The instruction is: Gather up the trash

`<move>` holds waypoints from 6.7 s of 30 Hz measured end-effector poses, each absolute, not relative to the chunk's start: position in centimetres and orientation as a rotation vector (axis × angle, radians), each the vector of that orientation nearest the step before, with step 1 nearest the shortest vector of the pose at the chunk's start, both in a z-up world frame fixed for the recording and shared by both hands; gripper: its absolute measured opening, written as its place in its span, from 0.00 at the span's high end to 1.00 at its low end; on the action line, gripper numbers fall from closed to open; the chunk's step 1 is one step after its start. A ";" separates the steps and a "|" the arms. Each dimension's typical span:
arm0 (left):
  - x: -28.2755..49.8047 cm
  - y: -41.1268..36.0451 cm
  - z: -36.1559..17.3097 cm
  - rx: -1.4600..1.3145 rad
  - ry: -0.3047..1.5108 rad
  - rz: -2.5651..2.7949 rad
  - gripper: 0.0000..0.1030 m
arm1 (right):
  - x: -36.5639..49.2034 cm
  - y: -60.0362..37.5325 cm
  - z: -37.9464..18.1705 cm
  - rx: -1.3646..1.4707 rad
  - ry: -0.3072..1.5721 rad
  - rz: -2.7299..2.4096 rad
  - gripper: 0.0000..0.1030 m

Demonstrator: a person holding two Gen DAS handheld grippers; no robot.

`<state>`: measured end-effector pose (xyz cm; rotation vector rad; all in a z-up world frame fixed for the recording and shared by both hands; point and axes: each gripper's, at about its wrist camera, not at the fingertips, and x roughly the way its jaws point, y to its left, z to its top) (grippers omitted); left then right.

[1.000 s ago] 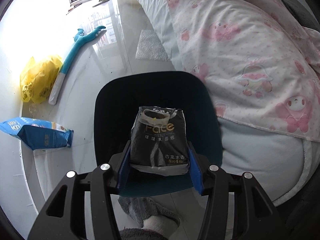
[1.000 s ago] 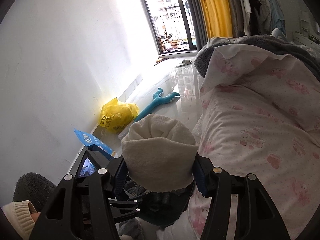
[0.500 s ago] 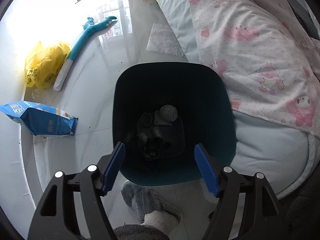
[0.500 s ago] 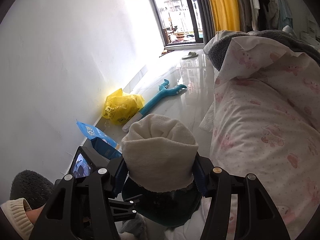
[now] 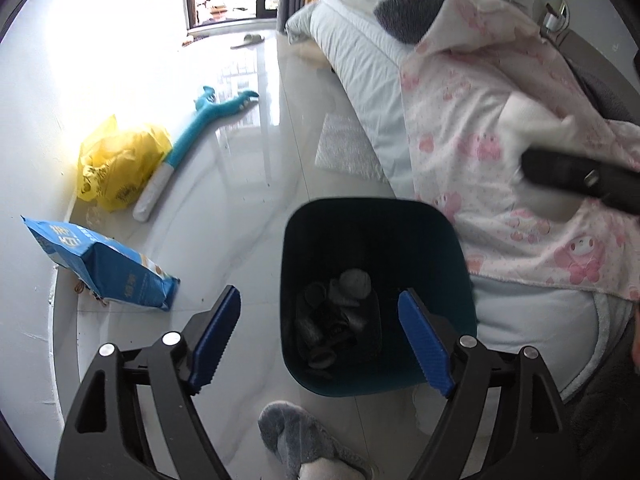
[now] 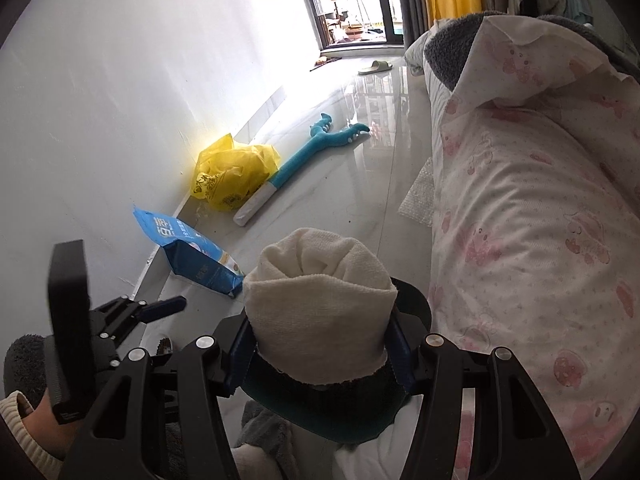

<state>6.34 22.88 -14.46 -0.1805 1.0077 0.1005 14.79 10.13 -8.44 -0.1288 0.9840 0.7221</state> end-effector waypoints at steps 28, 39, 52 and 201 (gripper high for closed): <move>2.7 24.1 -6.5 -0.129 0.634 0.115 0.20 | 15.7 14.0 -18.0 -0.322 1.258 0.647 0.41; 2.8 22.1 -3.5 -0.110 0.559 0.091 0.19 | 16.1 11.9 -18.6 -0.342 1.289 0.590 0.23; 2.9 19.6 -0.3 -0.105 0.491 0.054 0.09 | 14.3 8.1 -10.7 -0.275 1.041 0.634 0.21; -2.3 4.3 1.5 0.017 0.395 -0.012 0.03 | -1.2 -23.1 4.0 0.023 0.389 0.465 0.03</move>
